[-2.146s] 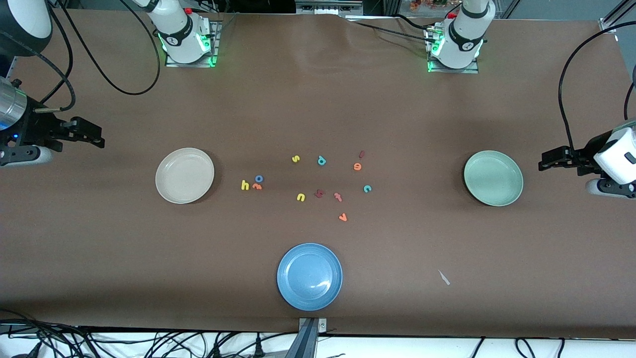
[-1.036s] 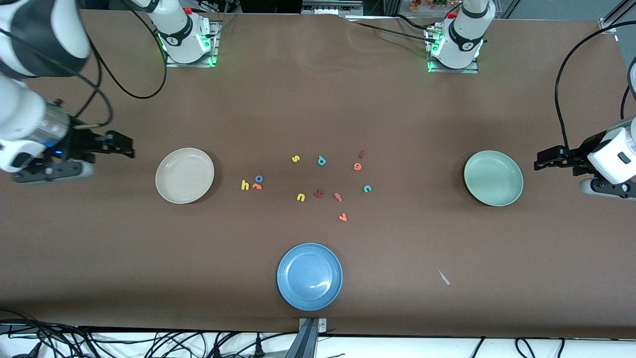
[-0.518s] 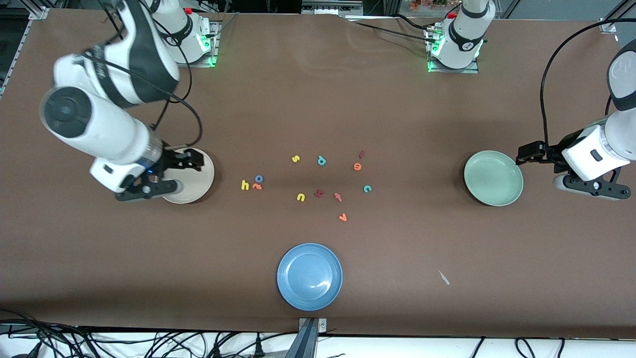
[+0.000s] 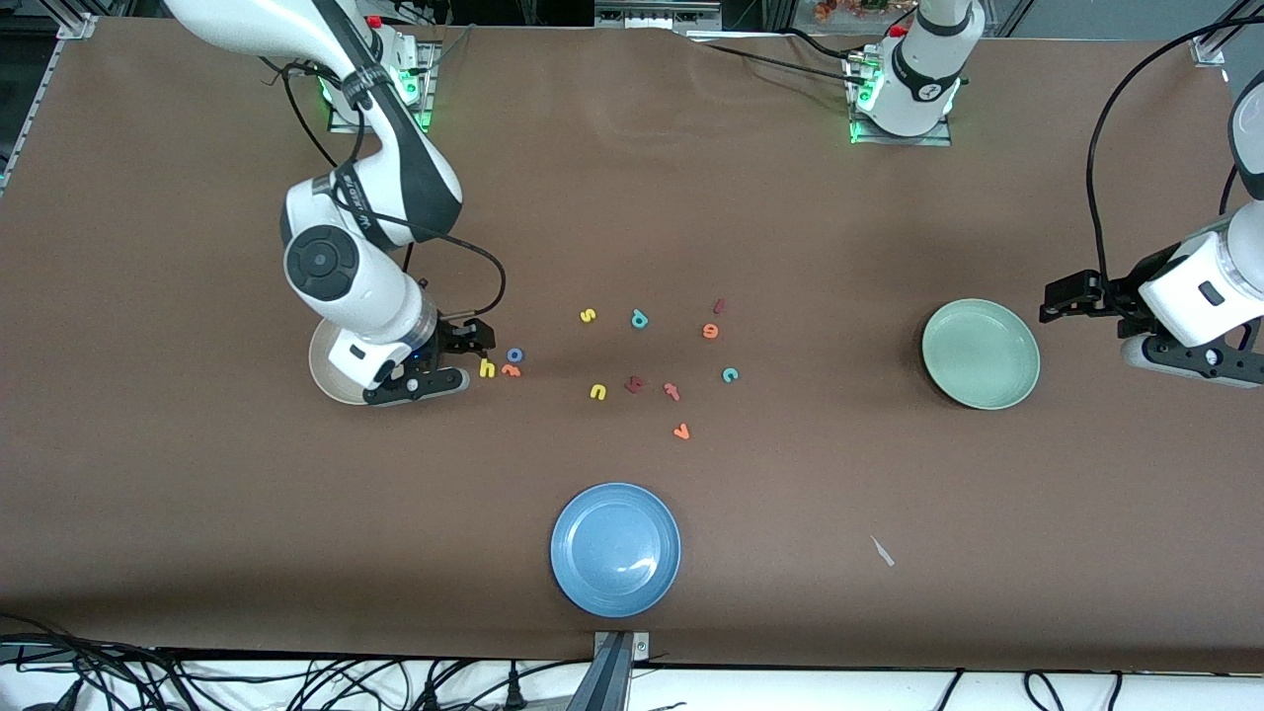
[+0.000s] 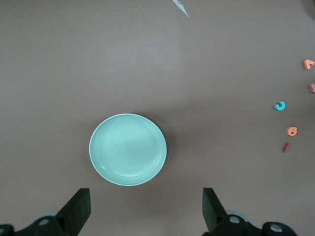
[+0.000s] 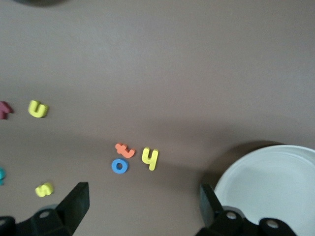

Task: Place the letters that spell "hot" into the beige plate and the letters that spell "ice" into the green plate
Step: 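Reach the right gripper to the yellow 4 while the left gripper reaches letters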

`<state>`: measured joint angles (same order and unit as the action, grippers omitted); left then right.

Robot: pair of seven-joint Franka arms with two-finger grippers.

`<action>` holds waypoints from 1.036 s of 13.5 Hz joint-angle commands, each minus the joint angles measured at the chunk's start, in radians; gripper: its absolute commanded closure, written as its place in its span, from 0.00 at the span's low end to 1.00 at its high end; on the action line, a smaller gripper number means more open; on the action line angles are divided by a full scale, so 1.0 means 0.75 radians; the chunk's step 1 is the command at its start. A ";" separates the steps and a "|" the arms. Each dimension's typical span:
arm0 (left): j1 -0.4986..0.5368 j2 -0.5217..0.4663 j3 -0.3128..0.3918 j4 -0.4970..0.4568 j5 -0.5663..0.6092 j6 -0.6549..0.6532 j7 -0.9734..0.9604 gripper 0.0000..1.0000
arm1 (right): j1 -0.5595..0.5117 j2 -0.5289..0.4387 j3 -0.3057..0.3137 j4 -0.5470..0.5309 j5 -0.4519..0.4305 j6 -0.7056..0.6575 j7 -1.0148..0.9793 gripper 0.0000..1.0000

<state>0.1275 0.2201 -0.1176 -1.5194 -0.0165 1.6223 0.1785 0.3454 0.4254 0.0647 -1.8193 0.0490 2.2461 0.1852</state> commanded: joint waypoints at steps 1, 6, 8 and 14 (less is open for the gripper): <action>0.002 -0.001 -0.001 0.007 0.004 -0.024 0.018 0.00 | -0.011 -0.031 0.008 -0.224 -0.012 0.236 0.017 0.01; 0.004 0.011 -0.001 0.005 0.004 -0.024 0.020 0.00 | -0.015 0.062 0.008 -0.295 -0.008 0.410 0.072 0.01; -0.015 0.013 -0.003 -0.001 0.004 -0.024 0.010 0.00 | -0.013 0.124 0.008 -0.288 -0.004 0.504 0.111 0.01; -0.147 0.044 -0.027 -0.013 -0.059 -0.024 -0.161 0.00 | 0.022 0.165 0.008 -0.260 -0.010 0.537 0.326 0.02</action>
<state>0.0662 0.2361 -0.1350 -1.5265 -0.0249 1.6091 0.1416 0.3448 0.5431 0.0654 -2.0276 0.0489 2.6439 0.3791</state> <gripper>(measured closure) 0.000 0.022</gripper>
